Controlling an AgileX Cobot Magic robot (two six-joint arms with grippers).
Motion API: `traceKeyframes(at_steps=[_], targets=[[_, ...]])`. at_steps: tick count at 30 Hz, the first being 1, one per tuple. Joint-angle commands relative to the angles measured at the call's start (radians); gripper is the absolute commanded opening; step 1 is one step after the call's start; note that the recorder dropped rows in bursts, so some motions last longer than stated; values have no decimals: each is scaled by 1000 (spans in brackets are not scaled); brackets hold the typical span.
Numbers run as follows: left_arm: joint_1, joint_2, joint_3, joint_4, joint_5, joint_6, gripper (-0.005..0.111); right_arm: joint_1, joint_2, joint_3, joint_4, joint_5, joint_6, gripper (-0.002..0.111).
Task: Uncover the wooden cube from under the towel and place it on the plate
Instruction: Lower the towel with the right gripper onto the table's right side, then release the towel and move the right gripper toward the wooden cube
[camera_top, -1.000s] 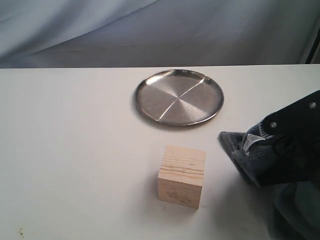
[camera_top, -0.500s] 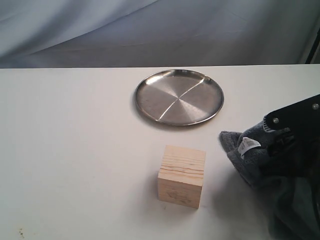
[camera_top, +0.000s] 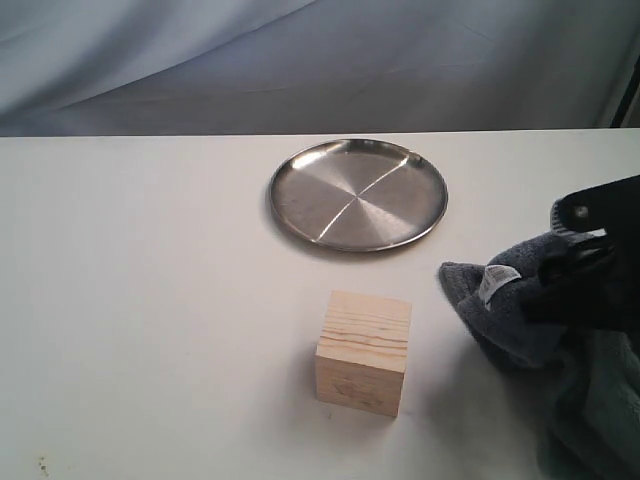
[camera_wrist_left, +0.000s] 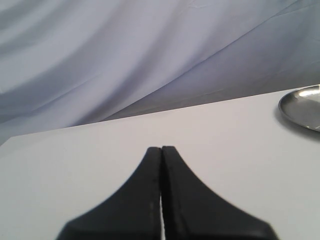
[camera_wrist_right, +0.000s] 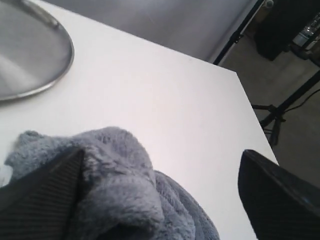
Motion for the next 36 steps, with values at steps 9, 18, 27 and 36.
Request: traceKeyframes(at_steps=[9,18,27,36], targets=[[1,-3,2,-9,-3,-3,0,-3,-356,5,-194,312,12,76],[1,-3,2,-9,-3,-3,0,-3,-378,5,-540,788,12,66],[1,-3,2,-9,-3,-3,0,-3,-378,5,-565,888,14,50],[1,-3,2,-9,-3,-3,0,-3,-376,5,-563,859,62,16]])
